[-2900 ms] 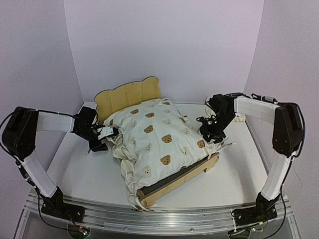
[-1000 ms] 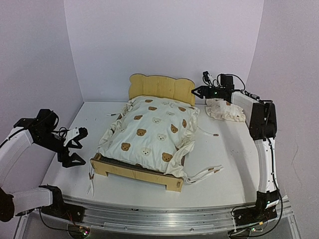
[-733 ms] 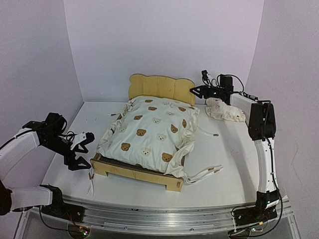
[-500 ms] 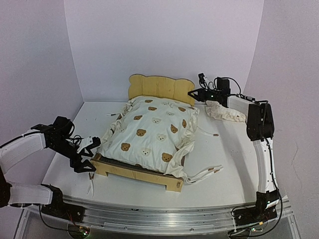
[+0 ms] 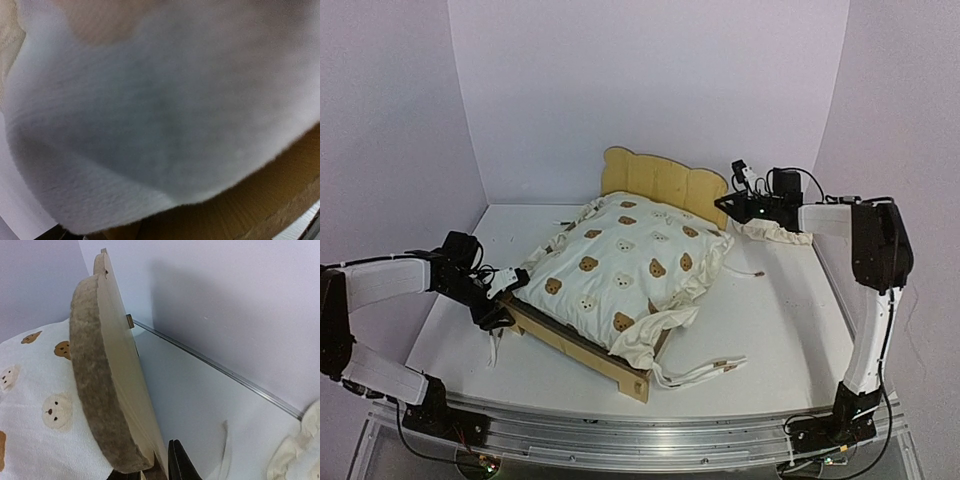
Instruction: Set up the pet bed
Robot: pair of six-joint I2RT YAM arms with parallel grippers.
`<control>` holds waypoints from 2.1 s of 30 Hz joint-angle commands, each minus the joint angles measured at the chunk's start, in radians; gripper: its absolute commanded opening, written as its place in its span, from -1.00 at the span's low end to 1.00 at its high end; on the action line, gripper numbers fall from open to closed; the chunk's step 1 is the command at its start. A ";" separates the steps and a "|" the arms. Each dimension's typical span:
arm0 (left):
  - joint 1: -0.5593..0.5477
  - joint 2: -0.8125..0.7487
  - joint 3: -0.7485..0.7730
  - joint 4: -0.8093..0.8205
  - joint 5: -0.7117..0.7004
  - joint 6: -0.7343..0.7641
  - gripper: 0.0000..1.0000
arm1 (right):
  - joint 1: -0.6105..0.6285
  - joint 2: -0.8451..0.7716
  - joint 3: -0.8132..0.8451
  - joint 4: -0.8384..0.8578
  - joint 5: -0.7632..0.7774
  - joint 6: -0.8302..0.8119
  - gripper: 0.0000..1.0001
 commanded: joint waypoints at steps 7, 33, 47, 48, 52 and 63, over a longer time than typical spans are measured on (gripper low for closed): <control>-0.001 0.303 0.284 0.394 -0.023 0.072 0.47 | 0.103 -0.479 -0.504 -0.113 0.380 0.059 -0.60; 0.064 0.527 0.706 0.177 0.107 0.083 0.68 | 0.336 -1.003 -0.456 -1.075 0.832 0.368 0.39; 0.090 0.130 0.530 -0.115 0.298 -0.194 0.72 | 0.336 -1.025 -0.031 -1.210 0.796 0.274 0.31; 0.087 0.099 0.513 -0.118 0.321 -0.234 0.72 | 0.336 -0.988 0.018 -1.205 0.735 0.259 0.27; 0.050 -0.020 0.432 -0.098 0.373 -0.365 0.75 | 0.355 -0.826 0.151 -1.105 0.487 0.292 0.11; 0.030 -0.240 0.274 -0.086 0.399 -0.564 0.78 | 0.788 -0.409 0.267 -1.031 0.487 0.132 0.20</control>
